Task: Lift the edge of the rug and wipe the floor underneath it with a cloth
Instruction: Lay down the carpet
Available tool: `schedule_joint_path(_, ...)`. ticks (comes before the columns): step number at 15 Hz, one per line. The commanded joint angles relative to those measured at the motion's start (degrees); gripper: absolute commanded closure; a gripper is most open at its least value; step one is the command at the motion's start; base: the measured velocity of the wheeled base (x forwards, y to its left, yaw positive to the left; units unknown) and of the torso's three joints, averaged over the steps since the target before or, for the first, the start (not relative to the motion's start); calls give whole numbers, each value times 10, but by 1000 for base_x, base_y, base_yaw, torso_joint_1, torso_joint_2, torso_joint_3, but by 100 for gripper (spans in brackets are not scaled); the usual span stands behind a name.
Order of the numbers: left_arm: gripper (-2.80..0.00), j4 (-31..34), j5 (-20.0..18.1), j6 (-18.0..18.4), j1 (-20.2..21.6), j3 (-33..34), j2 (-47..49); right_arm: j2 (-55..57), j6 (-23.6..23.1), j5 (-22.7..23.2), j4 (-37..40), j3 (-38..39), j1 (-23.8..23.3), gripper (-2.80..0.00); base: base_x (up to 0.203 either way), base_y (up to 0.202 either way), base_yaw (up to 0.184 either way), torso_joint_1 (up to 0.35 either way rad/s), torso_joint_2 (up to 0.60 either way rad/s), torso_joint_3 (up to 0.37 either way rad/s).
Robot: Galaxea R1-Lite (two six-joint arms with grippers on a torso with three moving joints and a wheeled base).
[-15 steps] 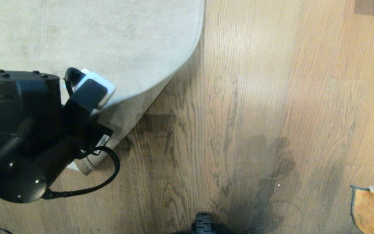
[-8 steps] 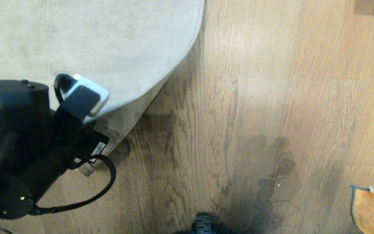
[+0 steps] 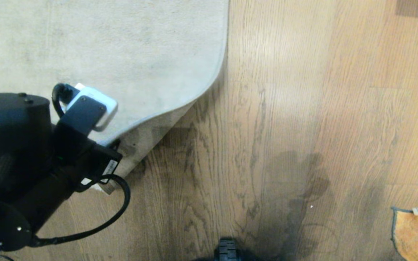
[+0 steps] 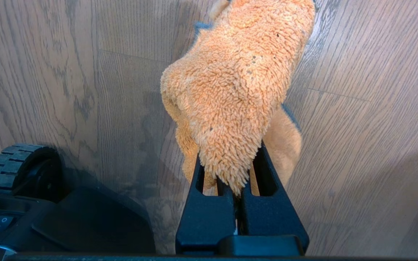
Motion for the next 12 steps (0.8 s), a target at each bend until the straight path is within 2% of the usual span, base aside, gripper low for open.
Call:
schedule_joint_path(1, -280, -1, 3, -5, -2, 2, -3, 1, -1, 0, 0, 0, 0, 0, 0, 0, 0, 0, 0, 0)
schedule_joint_path(4, -280, -1, 2, -32, -19, 2, -5, 1, -1, 0, 0, 0, 0, 0, 0, 0, 0, 0, 0, 0)
schedule_joint_path(9, -280, -4, -1, -106, -63, -12, -7, 1, -1, 0, 0, 0, 0, 0, 0, 0, 0, 0, 0, 0)
schedule_joint_path(12, -280, -4, 0, -164, -89, -14, -10, 1, -1, 0, 0, 0, 0, 0, 0, 0, 0, 0, 0, 0)
